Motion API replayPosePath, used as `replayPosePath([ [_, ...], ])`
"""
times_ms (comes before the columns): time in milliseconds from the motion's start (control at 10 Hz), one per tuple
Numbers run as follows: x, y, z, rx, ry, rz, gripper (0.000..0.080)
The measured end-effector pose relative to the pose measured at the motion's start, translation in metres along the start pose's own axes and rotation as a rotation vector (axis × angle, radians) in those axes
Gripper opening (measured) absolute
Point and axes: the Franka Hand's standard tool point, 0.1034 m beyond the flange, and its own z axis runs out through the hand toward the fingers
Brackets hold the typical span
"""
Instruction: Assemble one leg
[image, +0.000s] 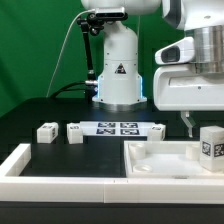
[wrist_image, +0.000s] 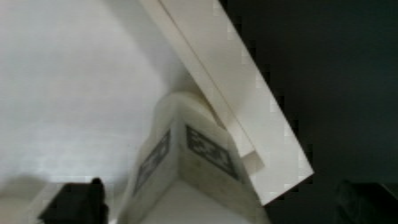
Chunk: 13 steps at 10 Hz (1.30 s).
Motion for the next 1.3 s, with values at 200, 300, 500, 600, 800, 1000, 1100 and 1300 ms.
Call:
replayPosePath([
  [200, 0.0037, 0.0008, 0.0019, -0.011, 0.003, -0.216, 0.0649],
  [300, 0.0036, 0.0036, 0.0027, -0.022, -0.004, -0.317, 0.0649],
  [500, -0.0021, 0.0017, 0.0033, -0.046, -0.008, -0.470, 0.0649],
  [600, -0.0013, 0.0029, 0.0032, -0.047, -0.010, -0.559, 0.0649],
  [800, 0.0005, 0.0054, 0.0031, -0.047, -0.010, -0.581, 0.0620],
  [1000, 0.0004, 0.0053, 0.0032, -0.047, -0.010, -0.581, 0.0440],
  [1100, 0.0004, 0.0053, 0.0032, -0.047, -0.010, -0.581, 0.0440],
  [1300, 0.0019, 0.0075, 0.0032, -0.050, -0.009, -0.578, 0.0291],
])
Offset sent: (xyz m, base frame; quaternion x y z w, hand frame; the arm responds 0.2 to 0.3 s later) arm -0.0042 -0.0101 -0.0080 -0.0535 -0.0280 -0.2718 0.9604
